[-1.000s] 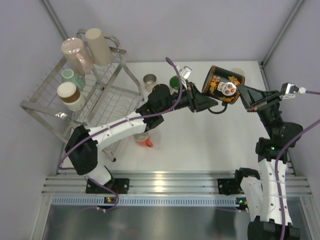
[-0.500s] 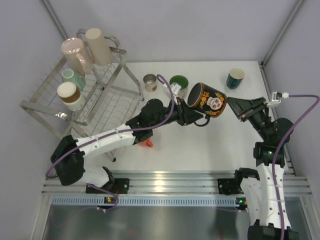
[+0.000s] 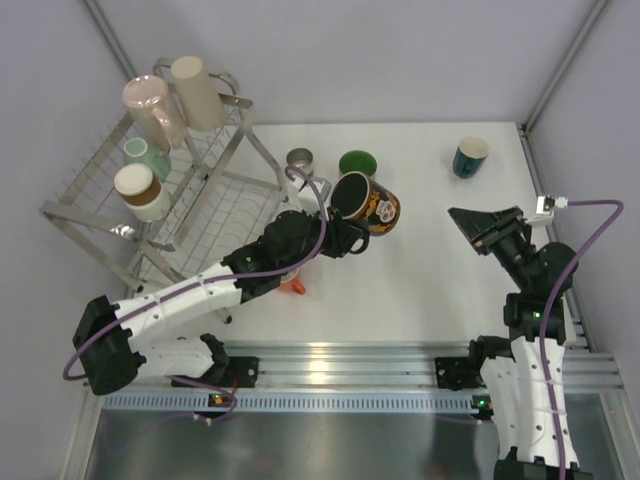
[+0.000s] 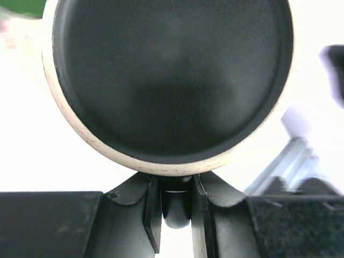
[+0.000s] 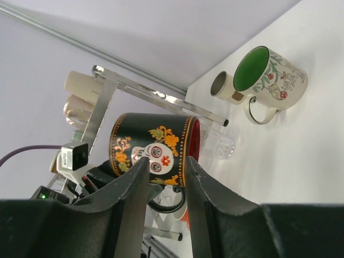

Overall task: Load the cups into the dish rack
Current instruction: Pass the cup from the right arm to the left, then place the cup upside down on the dish rack

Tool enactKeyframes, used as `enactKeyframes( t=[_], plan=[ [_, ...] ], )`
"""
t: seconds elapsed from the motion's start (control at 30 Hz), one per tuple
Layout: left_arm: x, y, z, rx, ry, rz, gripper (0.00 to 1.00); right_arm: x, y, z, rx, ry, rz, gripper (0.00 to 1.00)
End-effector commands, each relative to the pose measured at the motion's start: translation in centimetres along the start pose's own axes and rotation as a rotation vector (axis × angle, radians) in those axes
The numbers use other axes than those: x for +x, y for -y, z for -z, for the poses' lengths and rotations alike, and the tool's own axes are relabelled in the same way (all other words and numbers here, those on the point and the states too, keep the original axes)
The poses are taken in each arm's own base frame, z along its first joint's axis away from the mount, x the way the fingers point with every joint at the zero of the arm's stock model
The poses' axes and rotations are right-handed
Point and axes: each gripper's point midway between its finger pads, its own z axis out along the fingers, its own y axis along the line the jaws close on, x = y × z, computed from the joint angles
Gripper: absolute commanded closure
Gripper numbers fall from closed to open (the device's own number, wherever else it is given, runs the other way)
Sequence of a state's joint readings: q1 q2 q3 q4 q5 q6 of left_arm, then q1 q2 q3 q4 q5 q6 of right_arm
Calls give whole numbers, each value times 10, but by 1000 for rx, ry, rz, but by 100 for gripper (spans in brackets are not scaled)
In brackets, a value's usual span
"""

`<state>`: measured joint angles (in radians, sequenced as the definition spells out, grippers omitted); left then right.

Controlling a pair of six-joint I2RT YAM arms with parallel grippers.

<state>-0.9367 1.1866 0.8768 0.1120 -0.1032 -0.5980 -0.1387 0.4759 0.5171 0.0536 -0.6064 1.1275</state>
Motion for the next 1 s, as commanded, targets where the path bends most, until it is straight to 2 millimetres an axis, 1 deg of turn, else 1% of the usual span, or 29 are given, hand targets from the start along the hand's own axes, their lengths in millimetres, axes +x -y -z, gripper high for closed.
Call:
enactKeyframes(
  t=[0.0,0.07,0.1,0.17,0.23,0.27,0.33,0.43,0.47,0.53,0.57,0.6,0.67,0.77,0.83,0.87,0.97],
  plan=[
    [-73,13,12,-32,234,-40,100,-1,-9,3,-24,12,56,66],
    [-64,-23,8,-214,202,-88,100,-2,-12,5,-24,19,75,66],
    [-74,-27,10,-254,238,-89,100,-1,-12,5,-22,18,77,66],
    [-60,-54,11,-389,178,-131,100,1,-14,6,-27,12,84,66],
    [-66,-75,17,-522,205,-156,100,3,-14,7,-29,8,91,66],
    [-64,-84,21,-570,201,-165,100,3,-14,8,-29,10,95,66],
    [-69,-93,26,-628,233,-158,100,5,-15,8,-33,2,101,66],
    [-74,-100,32,-681,277,-124,100,7,-15,7,-37,-4,109,66],
    [-79,-102,34,-707,301,-115,100,8,-16,7,-38,-7,109,66],
    [-77,-113,33,-760,292,-102,100,8,-18,8,-44,-9,118,66],
    [-81,-115,32,-770,300,-80,100,9,-19,8,-49,-10,123,66],
    [-84,-125,34,-801,296,-79,100,8,-21,8,-52,-8,134,66],
    [-87,-135,34,-824,306,-47,100,11,-18,10,-32,-21,133,66],
    [-98,-158,43,-879,338,22,100,10,-20,11,-28,-13,161,66],
    [-99,-167,47,-898,328,41,100,9,-20,12,-24,-13,167,66],
    [-101,-175,51,-921,339,59,100,9,-19,12,-22,-12,171,66],
    [-100,-186,58,-979,360,59,100,8,-19,12,-19,-7,176,66]
  ],
)
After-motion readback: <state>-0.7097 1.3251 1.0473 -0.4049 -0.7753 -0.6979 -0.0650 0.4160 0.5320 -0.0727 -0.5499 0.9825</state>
